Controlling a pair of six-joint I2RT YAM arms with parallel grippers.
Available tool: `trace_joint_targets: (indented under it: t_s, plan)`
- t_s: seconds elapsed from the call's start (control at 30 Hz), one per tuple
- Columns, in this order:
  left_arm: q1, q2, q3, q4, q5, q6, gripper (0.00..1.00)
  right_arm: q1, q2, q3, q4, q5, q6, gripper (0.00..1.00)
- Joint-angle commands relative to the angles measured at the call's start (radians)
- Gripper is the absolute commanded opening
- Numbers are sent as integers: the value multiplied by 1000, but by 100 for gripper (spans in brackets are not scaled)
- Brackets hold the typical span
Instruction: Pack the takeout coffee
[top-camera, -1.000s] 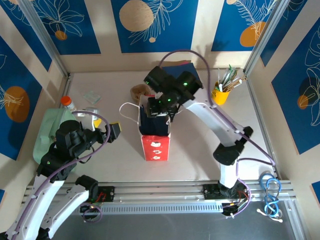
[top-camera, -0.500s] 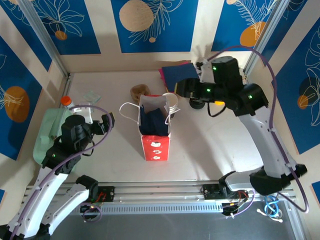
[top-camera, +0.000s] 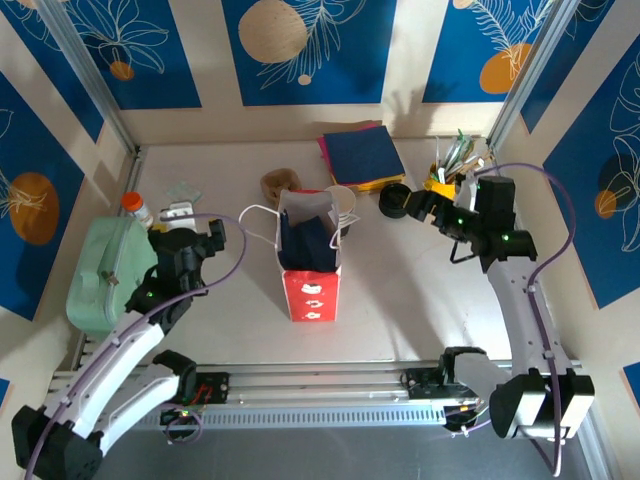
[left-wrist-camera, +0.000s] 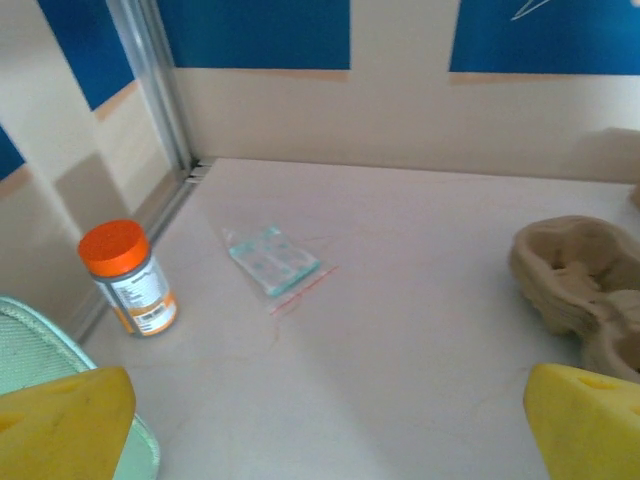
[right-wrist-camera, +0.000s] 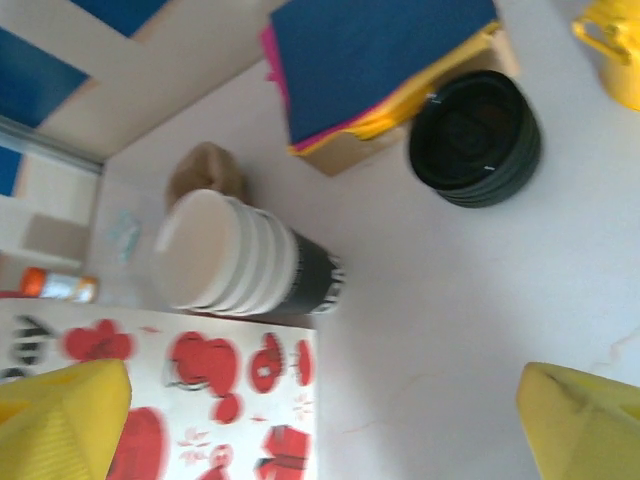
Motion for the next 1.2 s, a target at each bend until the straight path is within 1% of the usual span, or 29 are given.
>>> trace_joint_targets:
  t_s: [0.0,0.13,0.2,0.33,0.4,0.47,0.57,0.6,0.63,0.7,0.77,0.8,0.83,0.9,0.93,1.03,1.13,1.17]
  plan:
    - [26,42,-52,214,-110,85,99,-27,-61,-111,188,101,-60,99]
    - [64,122,-145,391,-103,155,99,-26,-99,-275,364,260,-98,99]
    - [89,163,-185,466,-100,174,99,-25,-98,-342,442,316,-132,99]
    - [160,255,-231,536,-45,151,99,-22,-50,-427,587,360,-177,99]
    - [184,305,-250,575,-11,149,99,-18,-11,-450,651,345,-209,99]
    - [204,354,-266,619,24,153,99,-4,36,-486,756,372,-232,99]
    - [244,460,-291,733,106,152,99,-5,114,-526,905,401,-244,99]
    - [248,481,-284,745,128,165,99,-6,142,-540,960,401,-254,99]
    - [251,489,-282,762,177,183,99,-6,171,-552,1005,393,-265,99]
    - [255,526,-295,860,188,203,99,-5,219,-556,1067,384,-276,99]
    - [259,559,-297,923,219,226,99,-2,263,-569,1142,360,-283,99]
    - [263,571,-291,930,237,233,99,2,287,-575,1188,343,-301,99]
    - [265,572,-276,896,259,229,99,9,310,-581,1227,338,-312,99]
    - [269,588,-270,906,298,231,99,23,351,-575,1260,305,-334,99]
    - [274,605,-280,947,325,228,99,39,367,-575,1281,301,-354,99]
    - [283,707,-339,1156,376,223,99,71,425,-574,1329,306,-399,99]
    - [286,809,-370,1333,381,235,99,88,483,-601,1430,309,-417,99]
    - [286,799,-375,1323,385,232,99,93,487,-603,1437,325,-416,99]
